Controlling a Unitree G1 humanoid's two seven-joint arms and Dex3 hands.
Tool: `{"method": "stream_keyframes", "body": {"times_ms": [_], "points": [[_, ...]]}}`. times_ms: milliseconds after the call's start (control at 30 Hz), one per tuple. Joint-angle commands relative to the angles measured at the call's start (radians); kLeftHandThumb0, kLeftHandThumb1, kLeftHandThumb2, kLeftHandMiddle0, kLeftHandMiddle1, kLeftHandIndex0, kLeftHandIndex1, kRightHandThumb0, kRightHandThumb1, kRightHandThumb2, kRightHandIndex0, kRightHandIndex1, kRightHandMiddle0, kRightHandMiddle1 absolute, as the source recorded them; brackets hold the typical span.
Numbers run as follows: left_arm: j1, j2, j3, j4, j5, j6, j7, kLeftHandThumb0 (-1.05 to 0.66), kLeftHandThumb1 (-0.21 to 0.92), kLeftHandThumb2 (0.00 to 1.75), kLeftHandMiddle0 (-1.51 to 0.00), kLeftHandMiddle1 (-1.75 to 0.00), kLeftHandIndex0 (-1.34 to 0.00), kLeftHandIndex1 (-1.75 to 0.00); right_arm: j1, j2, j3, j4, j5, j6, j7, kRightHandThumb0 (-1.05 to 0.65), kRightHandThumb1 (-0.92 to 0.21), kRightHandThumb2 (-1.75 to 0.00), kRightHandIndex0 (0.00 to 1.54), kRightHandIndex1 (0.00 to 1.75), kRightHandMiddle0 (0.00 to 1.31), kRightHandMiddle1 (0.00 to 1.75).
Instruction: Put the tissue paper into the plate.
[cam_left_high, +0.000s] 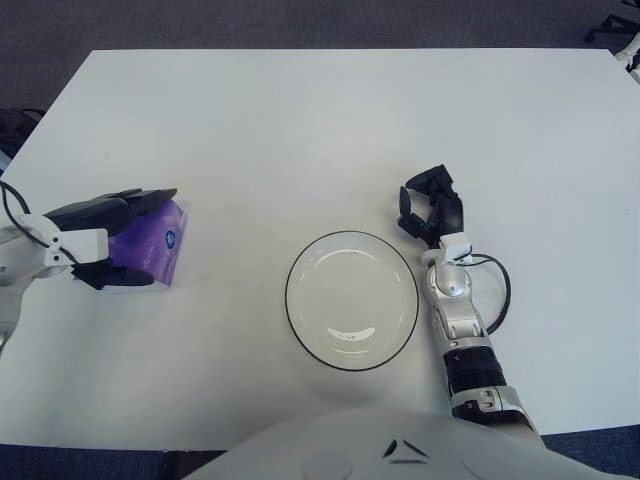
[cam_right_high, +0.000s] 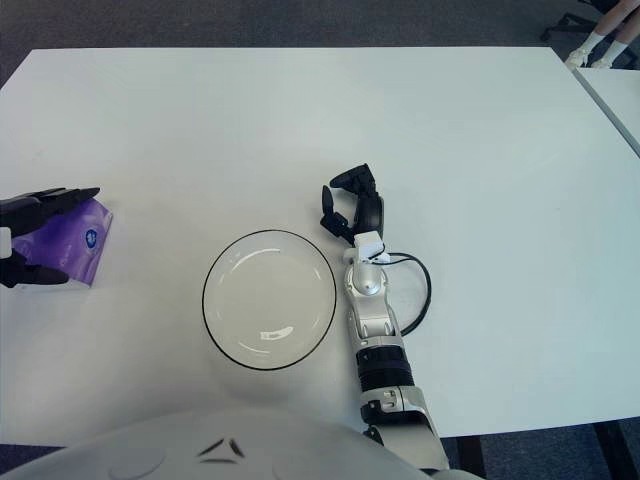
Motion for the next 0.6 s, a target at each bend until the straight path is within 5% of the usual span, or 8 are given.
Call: {"method": "stream_keyframes", "body": {"times_ms": [0, 300, 567], "points": [[0.029, -0.026, -0.068, 0.054, 0.033, -0.030, 0.029, -0.99, 0.53, 0.60, 0.00, 0.00, 0.00, 0.00, 0.151, -0.007, -0.030, 0.116, 0.035, 0.143, 0.013, -0.39, -0.63, -0.93, 0.61, 1.38, 0.37, 1.75], [0.034, -0.018, -0.129, 0.125, 0.026, -0.074, 0.032, -1.05, 0.71, 0.42, 0.00, 0.00, 0.00, 0.00, 0.154, -0.010, -0.034, 0.109, 0.024, 0.154, 0.011, -0.39, -0.63, -0.93, 0.60, 1.38, 0.37, 1.75], [0.046, -0.018, -0.136, 0.161, 0.008, -0.118, 0.040, -1.05, 0.72, 0.38, 0.00, 0.00, 0.00, 0.00, 0.159, -0.011, -0.033, 0.104, 0.015, 0.155, 0.003, -0.39, -0.64, -0.91, 0.61, 1.40, 0.36, 1.75]]}}
